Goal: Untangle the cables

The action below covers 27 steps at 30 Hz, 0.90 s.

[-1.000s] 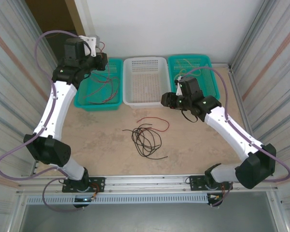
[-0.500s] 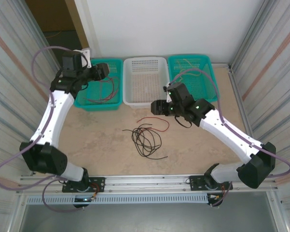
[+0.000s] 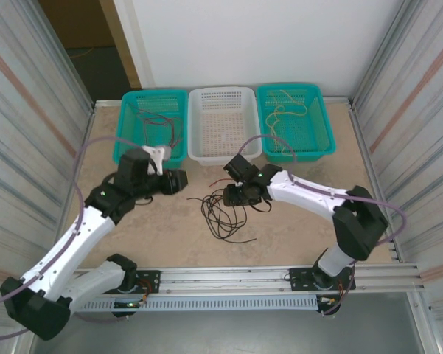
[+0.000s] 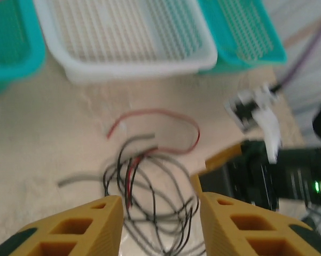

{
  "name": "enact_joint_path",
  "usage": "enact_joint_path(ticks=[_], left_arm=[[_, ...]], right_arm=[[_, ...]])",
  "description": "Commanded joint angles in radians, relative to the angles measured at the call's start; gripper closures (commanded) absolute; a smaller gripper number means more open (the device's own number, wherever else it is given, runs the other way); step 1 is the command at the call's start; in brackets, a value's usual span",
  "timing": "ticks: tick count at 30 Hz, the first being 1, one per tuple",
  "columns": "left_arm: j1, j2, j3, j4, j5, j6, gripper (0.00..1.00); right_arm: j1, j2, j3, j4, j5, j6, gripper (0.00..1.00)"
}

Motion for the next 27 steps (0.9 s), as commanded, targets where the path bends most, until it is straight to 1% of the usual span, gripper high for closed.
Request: enact_joint_path(ticks=[1, 5, 9, 14, 17, 19, 21, 23, 25, 27], left_arm=[[-0.053, -0.059, -0.079, -0.009, -0.101, -0.099, 0.63], [-0.058, -0.092, -0.139, 0.016, -0.095, -0.167, 0.69], [-0.059, -0.089, -0.139, 0.016, -0.103, -0.158, 0.72], [-0.059, -0.066, -0.131, 0.030, -0.099, -0.150, 0.74], [-0.059, -0.059, -0.129, 0.038, -0.091, -0.157, 0.75], [-0.058, -0.060, -0.129, 0.041, -0.088, -0.160, 0.75], [-0.058, -0.060, -0.128, 0.048, -0.091, -0.157, 0.75], [-0.059, -0.060, -0.118, 0.054, -0.087, -0.151, 0.74], [-0.058, -0.057, -0.099, 0.072, -0.069, -0.142, 0.73], [-0.059, -0.052, -0.077, 0.103, -0.042, -0.125, 0.70]], right_arm=[[0.014, 0.058, 0.028, 0.010, 0.006, 0.052, 0.54], [-0.013, 0.148, 0.064, -0.007, -0.013, 0.052, 0.60], [-0.023, 0.201, 0.090, -0.026, -0.012, 0.035, 0.65], [-0.027, 0.254, 0.110, -0.029, -0.035, 0.025, 0.69], [-0.028, 0.264, 0.114, -0.032, -0.031, 0.022, 0.79], [-0.025, 0.245, 0.113, -0.028, -0.027, 0.013, 0.89], [-0.016, 0.200, 0.108, -0.030, 0.005, -0.007, 0.97], [-0.001, 0.131, 0.099, -0.025, 0.042, -0.040, 1.00], [0.017, 0.047, 0.089, -0.019, 0.082, -0.079, 1.00], [0.039, -0.035, 0.084, -0.013, 0.112, -0.122, 1.00]])
